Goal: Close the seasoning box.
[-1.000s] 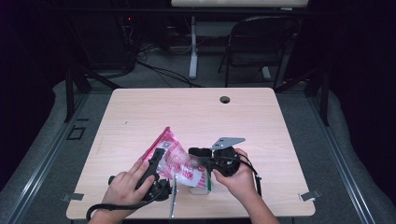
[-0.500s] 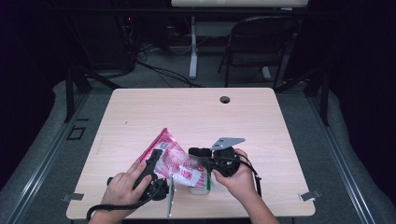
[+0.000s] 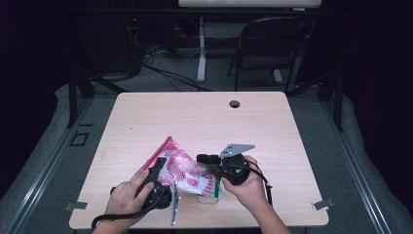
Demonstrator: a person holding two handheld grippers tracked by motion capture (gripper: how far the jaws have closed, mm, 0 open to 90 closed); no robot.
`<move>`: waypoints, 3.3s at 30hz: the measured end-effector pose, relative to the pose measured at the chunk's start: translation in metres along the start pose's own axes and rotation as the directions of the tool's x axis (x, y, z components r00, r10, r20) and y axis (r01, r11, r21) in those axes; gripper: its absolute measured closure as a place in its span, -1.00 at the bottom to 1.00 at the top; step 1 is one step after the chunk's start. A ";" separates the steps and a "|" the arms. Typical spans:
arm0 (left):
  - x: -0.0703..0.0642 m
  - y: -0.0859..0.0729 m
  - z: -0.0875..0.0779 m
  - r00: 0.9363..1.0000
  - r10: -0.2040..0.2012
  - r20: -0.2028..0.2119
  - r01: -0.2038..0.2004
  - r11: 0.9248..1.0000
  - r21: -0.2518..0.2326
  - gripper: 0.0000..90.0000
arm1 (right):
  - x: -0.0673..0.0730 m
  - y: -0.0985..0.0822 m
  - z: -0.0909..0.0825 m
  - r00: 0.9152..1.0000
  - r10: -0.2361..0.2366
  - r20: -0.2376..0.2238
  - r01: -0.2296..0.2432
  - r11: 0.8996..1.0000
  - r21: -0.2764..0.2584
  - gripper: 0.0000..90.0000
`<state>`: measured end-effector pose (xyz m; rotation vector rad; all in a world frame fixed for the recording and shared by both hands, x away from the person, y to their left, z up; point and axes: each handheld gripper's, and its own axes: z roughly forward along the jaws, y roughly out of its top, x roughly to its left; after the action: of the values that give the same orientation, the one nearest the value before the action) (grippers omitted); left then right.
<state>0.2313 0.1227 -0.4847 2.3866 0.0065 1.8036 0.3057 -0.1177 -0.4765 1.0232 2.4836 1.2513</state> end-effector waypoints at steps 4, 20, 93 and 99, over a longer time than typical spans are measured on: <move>-0.002 -0.004 0.001 0.999 -0.031 0.020 0.031 1.000 -0.005 0.62 | 0.001 0.000 0.000 1.000 -0.003 -0.001 0.003 1.000 0.001 1.00; -0.013 -0.016 0.005 0.988 -0.139 0.072 0.140 0.990 -0.012 0.63 | 0.004 0.001 -0.001 1.000 -0.017 -0.001 0.017 1.000 0.003 1.00; -0.055 -0.047 0.033 0.780 -0.486 0.393 0.513 0.857 0.041 0.65 | 0.018 0.003 0.002 0.998 -0.025 -0.060 0.025 1.000 -0.002 0.97; -0.055 -0.050 0.035 0.755 -0.508 0.415 0.537 0.842 0.052 0.65 | 0.016 0.003 -0.002 0.997 -0.015 -0.070 0.013 0.999 -0.031 0.83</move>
<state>0.2536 0.1626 -0.5528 2.3448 0.5055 1.0100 0.2946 -0.1073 -0.4703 0.9691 2.5105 1.3386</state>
